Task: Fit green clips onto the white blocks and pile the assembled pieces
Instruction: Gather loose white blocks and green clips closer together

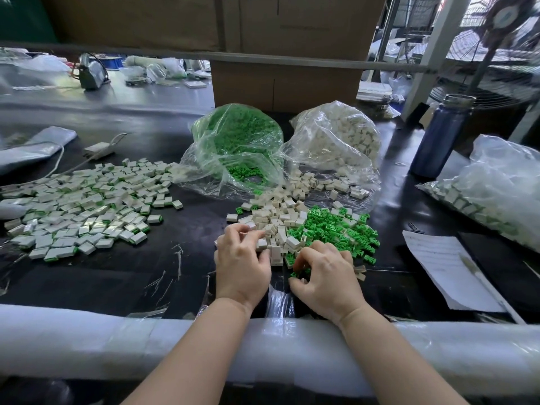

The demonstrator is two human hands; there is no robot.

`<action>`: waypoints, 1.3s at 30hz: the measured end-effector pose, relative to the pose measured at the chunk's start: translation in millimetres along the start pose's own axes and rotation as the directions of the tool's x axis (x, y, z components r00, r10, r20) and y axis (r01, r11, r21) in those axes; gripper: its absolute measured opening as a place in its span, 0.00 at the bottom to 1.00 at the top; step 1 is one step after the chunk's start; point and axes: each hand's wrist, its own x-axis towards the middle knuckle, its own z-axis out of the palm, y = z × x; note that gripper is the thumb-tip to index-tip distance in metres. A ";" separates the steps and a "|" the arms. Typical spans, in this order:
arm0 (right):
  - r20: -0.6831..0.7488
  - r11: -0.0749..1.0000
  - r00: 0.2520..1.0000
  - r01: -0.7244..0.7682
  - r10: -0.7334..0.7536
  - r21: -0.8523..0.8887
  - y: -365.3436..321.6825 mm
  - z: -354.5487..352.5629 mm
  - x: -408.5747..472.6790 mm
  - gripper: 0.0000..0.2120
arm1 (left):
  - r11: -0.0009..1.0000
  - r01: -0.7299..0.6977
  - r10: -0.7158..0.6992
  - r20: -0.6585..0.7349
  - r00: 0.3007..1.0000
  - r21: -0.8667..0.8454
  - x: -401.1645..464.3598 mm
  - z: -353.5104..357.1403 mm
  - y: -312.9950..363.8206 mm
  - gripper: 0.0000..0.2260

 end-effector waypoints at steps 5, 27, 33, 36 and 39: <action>-0.046 0.999 0.999 -0.013 0.011 -0.039 1.0 2.1 -0.2 0.06 | 0.992 -0.119 0.112 0.132 0.985 0.044 -0.7 5.5 -1.3 0.16; -0.141 0.975 0.989 -0.005 0.038 0.224 -1.0 -2.7 -1.6 0.06 | 0.940 -0.098 0.149 0.136 0.980 -0.327 -2.3 -1.3 5.6 0.04; -0.184 0.976 0.982 0.003 0.038 0.217 -1.2 -2.5 -1.4 0.06 | 0.929 -0.050 0.130 0.199 0.971 -0.366 -1.9 -2.0 4.9 0.04; -0.211 0.974 0.975 -0.018 0.067 0.226 0.3 -2.9 -0.7 0.06 | 0.909 -0.012 0.115 0.224 0.968 -0.417 -1.6 -1.0 3.5 0.05; -0.260 0.958 0.961 -0.016 0.094 0.286 1.1 -3.8 -0.3 0.06 | 0.858 0.088 0.072 0.289 0.955 -0.505 -2.0 -1.3 3.4 0.06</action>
